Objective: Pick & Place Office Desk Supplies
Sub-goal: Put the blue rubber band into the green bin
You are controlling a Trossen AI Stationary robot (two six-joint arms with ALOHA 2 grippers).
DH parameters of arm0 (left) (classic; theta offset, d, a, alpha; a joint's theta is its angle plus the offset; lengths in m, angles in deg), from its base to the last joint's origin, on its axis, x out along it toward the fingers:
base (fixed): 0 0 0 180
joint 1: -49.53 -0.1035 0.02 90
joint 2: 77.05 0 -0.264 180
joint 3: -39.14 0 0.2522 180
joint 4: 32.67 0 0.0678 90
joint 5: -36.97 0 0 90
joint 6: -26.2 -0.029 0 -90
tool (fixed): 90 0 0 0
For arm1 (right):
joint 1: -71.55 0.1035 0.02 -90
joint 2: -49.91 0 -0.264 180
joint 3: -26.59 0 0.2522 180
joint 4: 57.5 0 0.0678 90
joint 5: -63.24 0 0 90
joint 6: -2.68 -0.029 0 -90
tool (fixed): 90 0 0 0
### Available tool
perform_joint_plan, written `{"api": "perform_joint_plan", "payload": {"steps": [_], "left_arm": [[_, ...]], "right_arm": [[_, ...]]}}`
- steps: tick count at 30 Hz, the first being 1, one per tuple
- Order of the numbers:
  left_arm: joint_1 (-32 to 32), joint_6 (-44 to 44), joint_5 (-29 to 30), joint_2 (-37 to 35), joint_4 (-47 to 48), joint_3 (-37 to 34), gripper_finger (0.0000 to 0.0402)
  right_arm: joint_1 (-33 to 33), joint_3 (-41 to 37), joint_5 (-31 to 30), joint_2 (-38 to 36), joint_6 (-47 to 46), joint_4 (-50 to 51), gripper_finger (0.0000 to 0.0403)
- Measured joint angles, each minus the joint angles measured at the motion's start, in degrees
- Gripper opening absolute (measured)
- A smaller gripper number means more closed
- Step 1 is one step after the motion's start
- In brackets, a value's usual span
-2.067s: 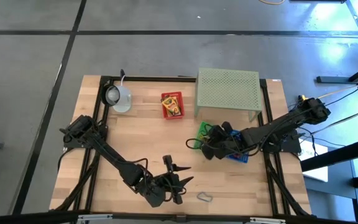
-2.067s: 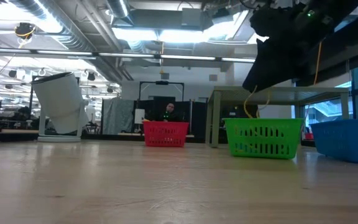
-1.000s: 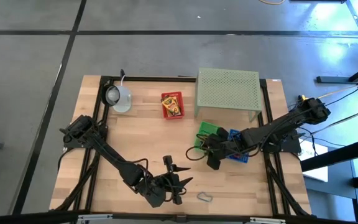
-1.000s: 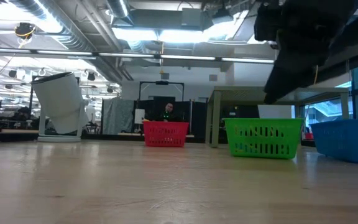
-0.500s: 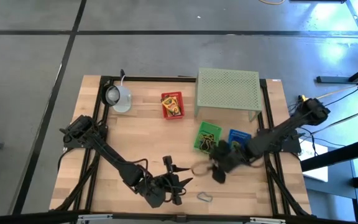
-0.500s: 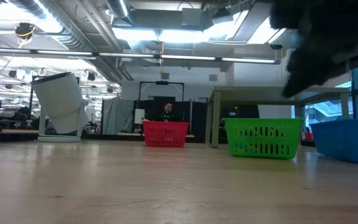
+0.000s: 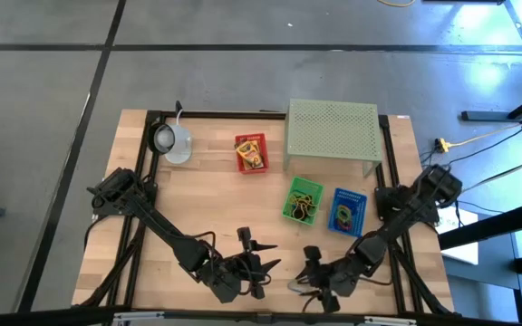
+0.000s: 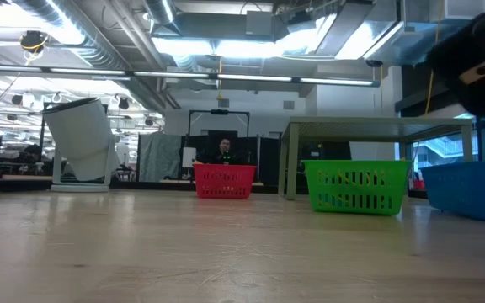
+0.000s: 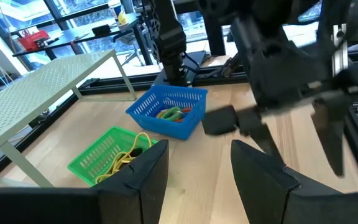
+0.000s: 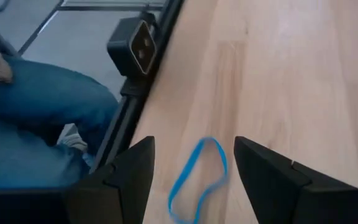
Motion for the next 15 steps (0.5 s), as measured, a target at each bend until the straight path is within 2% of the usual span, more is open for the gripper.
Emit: {"api": "perform_joint_plan", "payload": {"steps": [3, 6, 11, 15], "left_arm": [[-0.07, -0.09, 0.0, -0.01, 0.28, 0.0, 0.0169], [-0.07, -0.12, 0.02, 0.01, 1.65, -0.02, 0.0169], [-0.07, -0.09, 0.02, 0.01, 3.12, -0.02, 0.0169], [-0.07, -0.09, 0.02, 0.01, 3.1, -0.02, 0.0169]], "right_arm": [[-0.94, 0.0, 0.64, 3.53, 3.68, -4.63, 0.0224], [-2.27, 0.0, 2.17, 5.74, 4.18, -5.11, 0.0224], [-4.02, 0.0, -0.06, 8.48, 5.86, -5.13, 0.0224], [-4.6, 0.0, 1.7, 10.62, 6.21, -5.25, 0.0224]]}}
